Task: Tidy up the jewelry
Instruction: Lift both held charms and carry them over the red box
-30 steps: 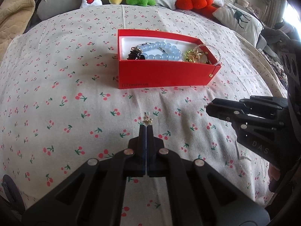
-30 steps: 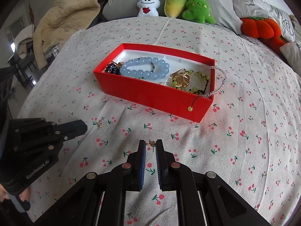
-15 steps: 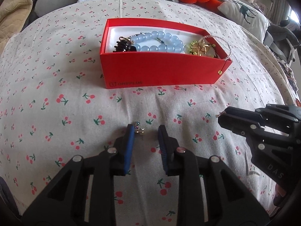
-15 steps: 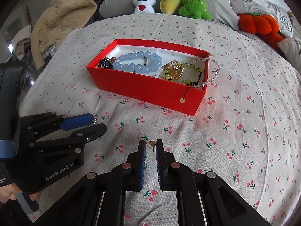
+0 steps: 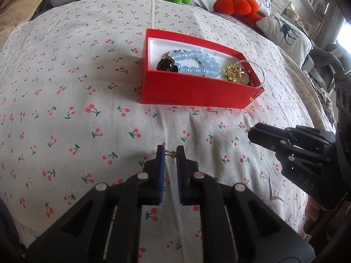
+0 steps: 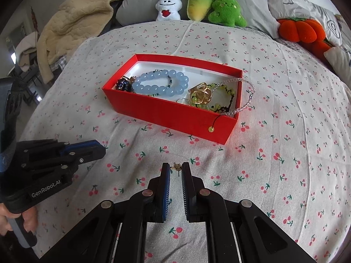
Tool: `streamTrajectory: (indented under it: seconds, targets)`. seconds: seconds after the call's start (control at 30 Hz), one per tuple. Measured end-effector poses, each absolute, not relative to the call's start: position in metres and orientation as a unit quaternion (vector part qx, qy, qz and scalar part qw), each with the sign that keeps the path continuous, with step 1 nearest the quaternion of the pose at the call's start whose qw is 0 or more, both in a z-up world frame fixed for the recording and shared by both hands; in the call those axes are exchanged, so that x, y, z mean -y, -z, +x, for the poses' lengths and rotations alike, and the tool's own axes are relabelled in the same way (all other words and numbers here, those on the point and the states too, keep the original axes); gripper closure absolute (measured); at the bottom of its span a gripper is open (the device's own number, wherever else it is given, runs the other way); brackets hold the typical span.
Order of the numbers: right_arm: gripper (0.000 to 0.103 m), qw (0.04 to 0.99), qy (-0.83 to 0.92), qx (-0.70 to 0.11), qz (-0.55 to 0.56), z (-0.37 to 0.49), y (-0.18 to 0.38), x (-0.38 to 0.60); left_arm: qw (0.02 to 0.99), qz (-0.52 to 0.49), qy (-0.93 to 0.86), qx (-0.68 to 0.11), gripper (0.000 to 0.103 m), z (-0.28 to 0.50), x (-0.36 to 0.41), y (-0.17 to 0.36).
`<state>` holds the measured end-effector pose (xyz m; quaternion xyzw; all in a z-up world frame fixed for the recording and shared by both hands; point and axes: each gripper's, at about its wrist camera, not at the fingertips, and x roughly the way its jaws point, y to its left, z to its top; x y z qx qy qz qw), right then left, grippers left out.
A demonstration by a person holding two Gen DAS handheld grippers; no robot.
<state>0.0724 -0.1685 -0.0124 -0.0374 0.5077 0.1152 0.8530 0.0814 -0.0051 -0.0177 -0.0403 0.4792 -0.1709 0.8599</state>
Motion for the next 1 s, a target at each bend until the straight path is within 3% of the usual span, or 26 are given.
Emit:
streamTrajectory:
  seconds: [0.53,1.0]
  targets:
    - [0.092,0.877,-0.091,-0.470,0.031,0.117,-0.034,0.183,0.884,-0.059,0.188,-0.425,0.092,0.114,0.022,-0.034]
    - [0.092,0.875,-0.082,-0.472,0.066,0.160,-0.020,0.208,0.886,-0.059,0.190,-0.419,0.091,0.153,0.048,-0.023]
